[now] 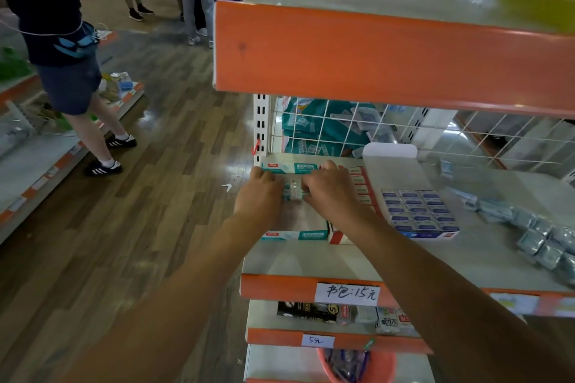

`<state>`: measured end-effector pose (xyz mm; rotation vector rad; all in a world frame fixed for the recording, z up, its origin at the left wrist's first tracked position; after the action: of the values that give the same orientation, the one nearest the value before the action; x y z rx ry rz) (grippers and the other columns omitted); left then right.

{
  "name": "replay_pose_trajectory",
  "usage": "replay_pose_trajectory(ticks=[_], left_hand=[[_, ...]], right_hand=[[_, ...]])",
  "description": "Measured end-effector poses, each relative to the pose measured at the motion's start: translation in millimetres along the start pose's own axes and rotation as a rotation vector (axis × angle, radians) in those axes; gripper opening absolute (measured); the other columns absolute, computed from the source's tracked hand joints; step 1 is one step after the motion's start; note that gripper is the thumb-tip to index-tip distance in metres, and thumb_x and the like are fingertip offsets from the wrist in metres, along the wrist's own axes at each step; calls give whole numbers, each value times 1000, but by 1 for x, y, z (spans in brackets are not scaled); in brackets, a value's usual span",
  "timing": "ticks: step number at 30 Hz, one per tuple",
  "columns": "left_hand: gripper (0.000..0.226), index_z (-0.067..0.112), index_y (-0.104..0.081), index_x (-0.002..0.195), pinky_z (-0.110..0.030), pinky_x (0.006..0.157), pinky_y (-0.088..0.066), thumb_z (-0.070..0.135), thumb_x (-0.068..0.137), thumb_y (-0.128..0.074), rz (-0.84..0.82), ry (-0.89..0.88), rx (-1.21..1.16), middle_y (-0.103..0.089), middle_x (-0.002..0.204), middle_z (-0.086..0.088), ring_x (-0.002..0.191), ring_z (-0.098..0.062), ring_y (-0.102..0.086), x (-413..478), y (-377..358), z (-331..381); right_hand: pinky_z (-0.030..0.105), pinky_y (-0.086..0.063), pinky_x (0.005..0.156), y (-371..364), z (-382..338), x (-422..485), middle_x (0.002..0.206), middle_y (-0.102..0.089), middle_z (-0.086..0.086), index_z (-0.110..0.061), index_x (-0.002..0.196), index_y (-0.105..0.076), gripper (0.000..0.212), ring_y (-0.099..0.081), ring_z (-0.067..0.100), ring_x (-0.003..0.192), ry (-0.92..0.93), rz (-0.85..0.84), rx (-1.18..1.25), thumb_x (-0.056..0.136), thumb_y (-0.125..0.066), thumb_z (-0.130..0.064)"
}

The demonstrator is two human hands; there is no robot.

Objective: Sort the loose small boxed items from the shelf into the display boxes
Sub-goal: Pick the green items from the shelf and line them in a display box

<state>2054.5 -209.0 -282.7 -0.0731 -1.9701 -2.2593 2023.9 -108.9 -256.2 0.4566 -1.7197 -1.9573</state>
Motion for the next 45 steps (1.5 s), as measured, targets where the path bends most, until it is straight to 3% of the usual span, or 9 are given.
replay_pose_trajectory(ticks=[7,14,21,29,31,34,36,40,45], left_hand=[[28,15,-52,125,-32,79,-50,16,97,-46,-30,48,67,-54,127,-4,121,-22,-39,-3,6,7],[34,18,-51,125,-36,88,-45,33,96,-45,5,8,123,-52,125,-6,115,-25,-44,-2,18,16],[39,19,-46,129,-39,99,-39,42,98,-39,144,-118,100,-45,133,-6,126,-24,-37,1,42,81],[50,19,-39,135,-42,104,-32,48,95,-40,159,-198,89,-37,142,-10,133,-29,-28,11,39,184],[50,18,-38,136,-43,107,-28,47,96,-40,160,-254,80,-33,144,-11,136,-30,-24,9,37,216],[49,21,-34,138,-45,112,-21,46,97,-38,139,-331,47,-28,148,-9,140,-30,-16,6,31,264],[50,20,-37,138,-46,110,-21,46,95,-41,124,-378,32,-30,146,-10,140,-31,-18,4,24,294],[48,11,-58,120,-49,97,-39,38,81,-65,151,-455,-27,-53,126,-18,125,-39,-43,-4,14,344],[39,9,-66,96,-42,73,-49,33,68,-78,132,-529,-19,-62,96,-14,96,-36,-58,-12,1,396]], right_hand=[[41,-43,91,-2,-3,0,113,-64,3,-21,123,-61,31,-48,26,107,1,-8,-75,92,-62,-27],[37,-42,88,15,14,-14,123,-59,0,-20,125,-56,34,-49,22,110,27,135,140,97,-47,-38],[46,-42,101,25,76,-44,137,-52,3,-25,138,-44,47,-47,26,125,-87,211,186,95,-49,-43],[49,-26,112,9,179,-114,154,-27,-1,-32,148,-24,59,-23,22,142,-276,122,127,95,-43,-50],[50,-29,110,5,203,-134,151,-32,1,-31,147,-30,60,-26,23,141,-319,122,139,93,-48,-48],[55,-45,93,5,234,-165,129,-57,9,-21,130,-56,59,-51,33,123,-359,195,150,78,-72,-41],[56,-47,91,3,257,-184,124,-60,10,-20,127,-59,60,-54,33,120,-409,215,144,74,-76,-41],[52,-32,106,-4,300,-220,144,-46,5,-27,141,-43,60,-34,28,137,-476,170,125,87,-58,-49],[49,-36,104,-6,339,-260,136,-52,6,-22,132,-53,51,-39,28,132,-548,189,164,87,-60,-44]])
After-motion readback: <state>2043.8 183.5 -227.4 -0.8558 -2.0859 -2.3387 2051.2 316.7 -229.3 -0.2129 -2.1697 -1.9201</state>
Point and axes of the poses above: each hand's wrist, its own x-axis towards the middle knuckle, its own y-axis out of the back of the hand, z = x × y, the point moved 8 cm from there along x, towards the middle knuckle
